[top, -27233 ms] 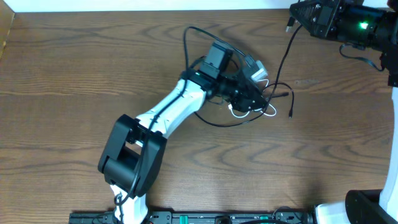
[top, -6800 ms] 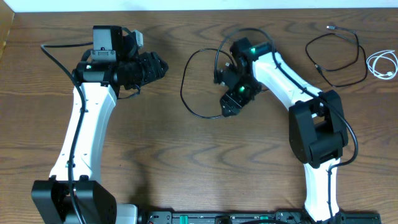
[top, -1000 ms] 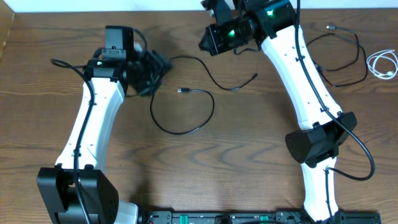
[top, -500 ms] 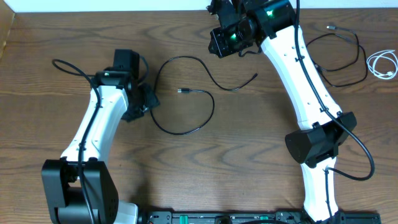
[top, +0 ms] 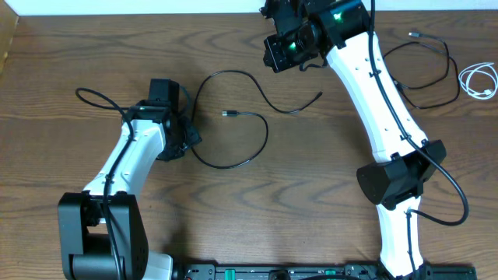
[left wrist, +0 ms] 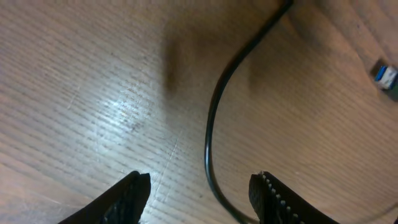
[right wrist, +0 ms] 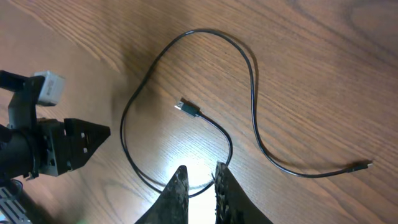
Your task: Untangle cables
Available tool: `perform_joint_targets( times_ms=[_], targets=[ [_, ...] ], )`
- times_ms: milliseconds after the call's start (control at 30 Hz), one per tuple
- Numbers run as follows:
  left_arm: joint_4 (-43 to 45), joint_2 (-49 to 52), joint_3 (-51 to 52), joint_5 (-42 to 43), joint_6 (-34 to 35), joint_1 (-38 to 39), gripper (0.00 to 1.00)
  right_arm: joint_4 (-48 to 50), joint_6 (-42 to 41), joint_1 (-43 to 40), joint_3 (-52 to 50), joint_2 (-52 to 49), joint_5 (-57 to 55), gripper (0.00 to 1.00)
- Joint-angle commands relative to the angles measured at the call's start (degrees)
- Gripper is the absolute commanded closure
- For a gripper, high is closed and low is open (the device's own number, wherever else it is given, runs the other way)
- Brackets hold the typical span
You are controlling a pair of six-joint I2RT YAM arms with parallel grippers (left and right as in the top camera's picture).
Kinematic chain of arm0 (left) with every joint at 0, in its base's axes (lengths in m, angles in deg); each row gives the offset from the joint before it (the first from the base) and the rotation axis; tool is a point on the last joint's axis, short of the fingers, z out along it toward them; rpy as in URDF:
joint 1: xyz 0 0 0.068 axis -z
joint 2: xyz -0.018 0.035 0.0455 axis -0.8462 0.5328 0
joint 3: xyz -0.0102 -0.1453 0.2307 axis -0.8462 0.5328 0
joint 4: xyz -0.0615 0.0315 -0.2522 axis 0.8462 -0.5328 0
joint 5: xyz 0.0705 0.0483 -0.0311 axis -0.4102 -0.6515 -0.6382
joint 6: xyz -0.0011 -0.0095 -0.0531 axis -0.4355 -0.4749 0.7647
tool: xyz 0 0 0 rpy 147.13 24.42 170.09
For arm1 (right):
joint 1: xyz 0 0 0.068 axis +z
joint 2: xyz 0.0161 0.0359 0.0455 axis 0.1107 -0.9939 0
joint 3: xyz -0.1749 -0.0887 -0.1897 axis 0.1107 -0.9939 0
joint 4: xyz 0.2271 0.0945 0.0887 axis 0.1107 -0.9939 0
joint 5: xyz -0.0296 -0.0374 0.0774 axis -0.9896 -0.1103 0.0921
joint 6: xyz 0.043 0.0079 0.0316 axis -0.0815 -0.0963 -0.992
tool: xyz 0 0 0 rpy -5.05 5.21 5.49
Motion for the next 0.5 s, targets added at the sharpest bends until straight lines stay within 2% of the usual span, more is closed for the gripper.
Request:
perform_joint_targets(
  times_ms=[0, 67, 467],
  targets=[
    [1.38, 0.79, 0.33, 0.31, 0.74, -0.09, 0.44, -0.11, 0.76, -0.24, 0.31, 0.74, -0.31, 0.89],
    [2.01, 1.36, 0.33, 0.28, 1.33, -0.09, 0.47, -0.13, 0.76, -0.24, 0.31, 0.74, -0.5, 0.89],
    [4.17, 8.66, 0.33, 0.31, 3.74, 1.95, 0.51, -0.13, 0.74, -0.24, 0.31, 0.74, -1.16, 0.89]
  ],
)
